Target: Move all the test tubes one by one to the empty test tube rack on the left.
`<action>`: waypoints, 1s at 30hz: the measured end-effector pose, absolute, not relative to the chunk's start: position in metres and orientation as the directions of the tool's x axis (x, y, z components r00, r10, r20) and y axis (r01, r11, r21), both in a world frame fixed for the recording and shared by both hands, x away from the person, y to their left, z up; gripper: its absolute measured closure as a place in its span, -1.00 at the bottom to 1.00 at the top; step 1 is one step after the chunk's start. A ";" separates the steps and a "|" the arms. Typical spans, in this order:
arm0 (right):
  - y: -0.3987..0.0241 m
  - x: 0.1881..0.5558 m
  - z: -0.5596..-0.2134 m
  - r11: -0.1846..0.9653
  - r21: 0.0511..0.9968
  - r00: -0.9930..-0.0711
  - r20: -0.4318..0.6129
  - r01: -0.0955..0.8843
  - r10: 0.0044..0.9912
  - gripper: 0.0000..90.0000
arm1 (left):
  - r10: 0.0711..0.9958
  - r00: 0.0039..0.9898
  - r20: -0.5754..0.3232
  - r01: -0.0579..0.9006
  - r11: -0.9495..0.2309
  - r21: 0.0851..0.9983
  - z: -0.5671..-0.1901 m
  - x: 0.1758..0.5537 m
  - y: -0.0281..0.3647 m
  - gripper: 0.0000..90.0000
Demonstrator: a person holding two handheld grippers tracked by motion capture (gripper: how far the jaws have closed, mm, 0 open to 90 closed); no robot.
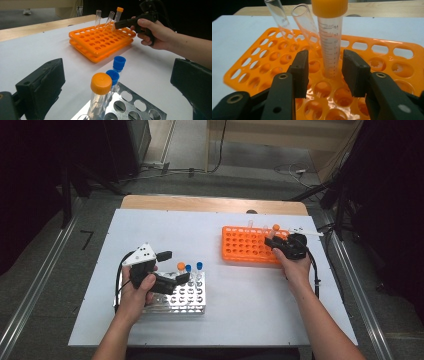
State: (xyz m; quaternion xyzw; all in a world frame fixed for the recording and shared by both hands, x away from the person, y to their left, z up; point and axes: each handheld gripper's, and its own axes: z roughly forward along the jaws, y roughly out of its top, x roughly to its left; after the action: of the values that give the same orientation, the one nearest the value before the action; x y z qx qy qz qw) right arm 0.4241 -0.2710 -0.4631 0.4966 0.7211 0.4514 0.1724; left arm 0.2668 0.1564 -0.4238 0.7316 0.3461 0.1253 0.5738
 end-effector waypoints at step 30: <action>-0.279 0.394 -0.426 0.078 0.889 -0.480 0.168 0.451 0.861 0.62 | 0.644 0.745 -0.175 0.328 -0.126 0.936 -0.416 0.262 0.145 -1.00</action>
State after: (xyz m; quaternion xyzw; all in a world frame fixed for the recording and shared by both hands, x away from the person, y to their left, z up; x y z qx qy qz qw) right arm 0.3939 -0.2793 -0.4259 0.4656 0.7042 0.4942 0.2075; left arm 0.2621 0.1449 -0.4160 0.7376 0.3294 0.1375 0.5732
